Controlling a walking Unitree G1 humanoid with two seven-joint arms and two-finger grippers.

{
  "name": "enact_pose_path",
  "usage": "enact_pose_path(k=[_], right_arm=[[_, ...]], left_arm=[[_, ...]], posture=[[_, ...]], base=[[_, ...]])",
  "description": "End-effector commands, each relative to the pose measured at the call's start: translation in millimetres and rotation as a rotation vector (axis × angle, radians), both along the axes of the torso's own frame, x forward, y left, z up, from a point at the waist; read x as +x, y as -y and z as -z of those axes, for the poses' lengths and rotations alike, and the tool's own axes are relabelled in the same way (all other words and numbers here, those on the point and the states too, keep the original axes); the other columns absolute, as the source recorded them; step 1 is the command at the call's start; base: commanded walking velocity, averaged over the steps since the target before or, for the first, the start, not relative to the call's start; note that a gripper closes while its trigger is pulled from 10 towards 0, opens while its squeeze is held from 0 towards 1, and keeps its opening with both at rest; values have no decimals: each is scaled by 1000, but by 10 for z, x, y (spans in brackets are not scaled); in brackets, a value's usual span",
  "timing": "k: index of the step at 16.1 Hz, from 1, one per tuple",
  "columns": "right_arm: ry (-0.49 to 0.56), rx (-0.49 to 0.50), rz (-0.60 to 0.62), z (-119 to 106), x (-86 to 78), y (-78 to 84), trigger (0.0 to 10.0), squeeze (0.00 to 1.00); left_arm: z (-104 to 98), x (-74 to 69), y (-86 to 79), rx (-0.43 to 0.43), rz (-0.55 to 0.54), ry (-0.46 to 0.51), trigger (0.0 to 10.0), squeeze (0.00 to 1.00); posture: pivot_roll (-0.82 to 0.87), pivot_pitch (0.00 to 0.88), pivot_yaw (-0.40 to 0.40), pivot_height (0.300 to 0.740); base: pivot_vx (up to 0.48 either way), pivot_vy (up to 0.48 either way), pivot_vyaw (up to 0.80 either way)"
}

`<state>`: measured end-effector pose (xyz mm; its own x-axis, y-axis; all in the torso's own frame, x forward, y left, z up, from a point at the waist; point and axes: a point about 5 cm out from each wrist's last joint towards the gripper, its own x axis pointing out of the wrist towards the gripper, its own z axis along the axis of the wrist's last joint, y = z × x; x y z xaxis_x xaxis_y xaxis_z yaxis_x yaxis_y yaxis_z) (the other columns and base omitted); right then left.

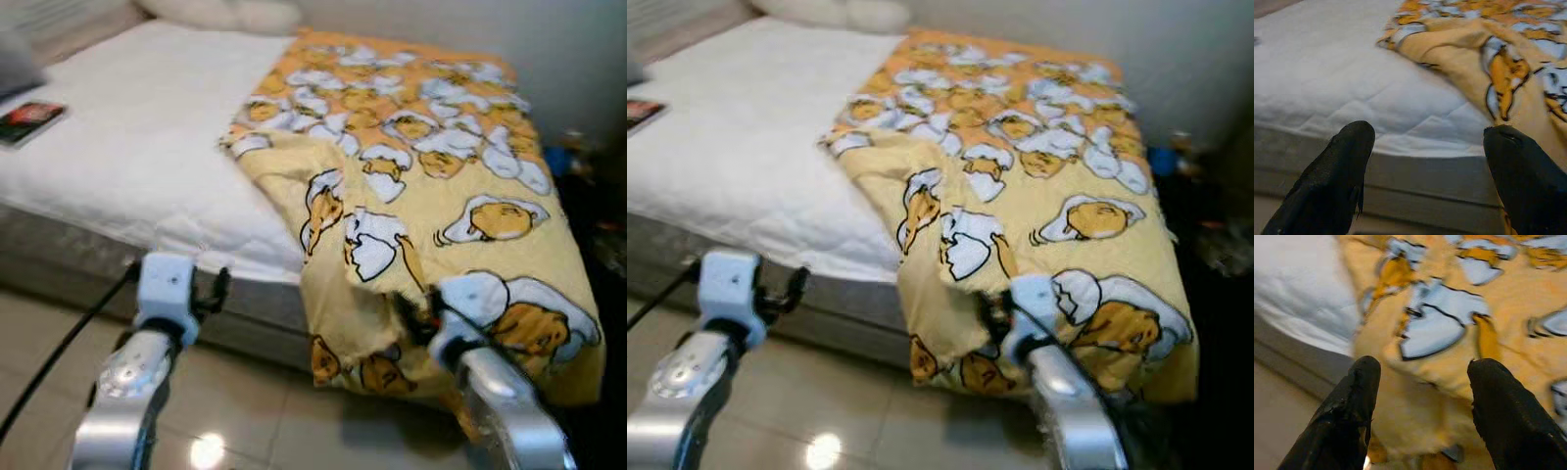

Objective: Clean up the room

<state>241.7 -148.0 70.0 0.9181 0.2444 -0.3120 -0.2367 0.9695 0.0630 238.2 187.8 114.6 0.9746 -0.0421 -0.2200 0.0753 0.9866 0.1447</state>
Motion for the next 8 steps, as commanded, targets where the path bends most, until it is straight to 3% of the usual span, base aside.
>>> enact_pose_path(k=[1, 8], right_arm=[[-2, 9, 24, -14, -15, 90, 10000, 0], [-28, 29, 74, 25, -17, 153, 10000, 0]], left_arm=[[-15, 18, 67, -2, 27, 0, 10000, 0], [-23, 35, 51, -3, 26, 0, 10000, 0]], posture=[[-90, 0, -30, 740], [-91, 0, -29, 740]], base=[[0, 0, 0], [0, 0, 0]])
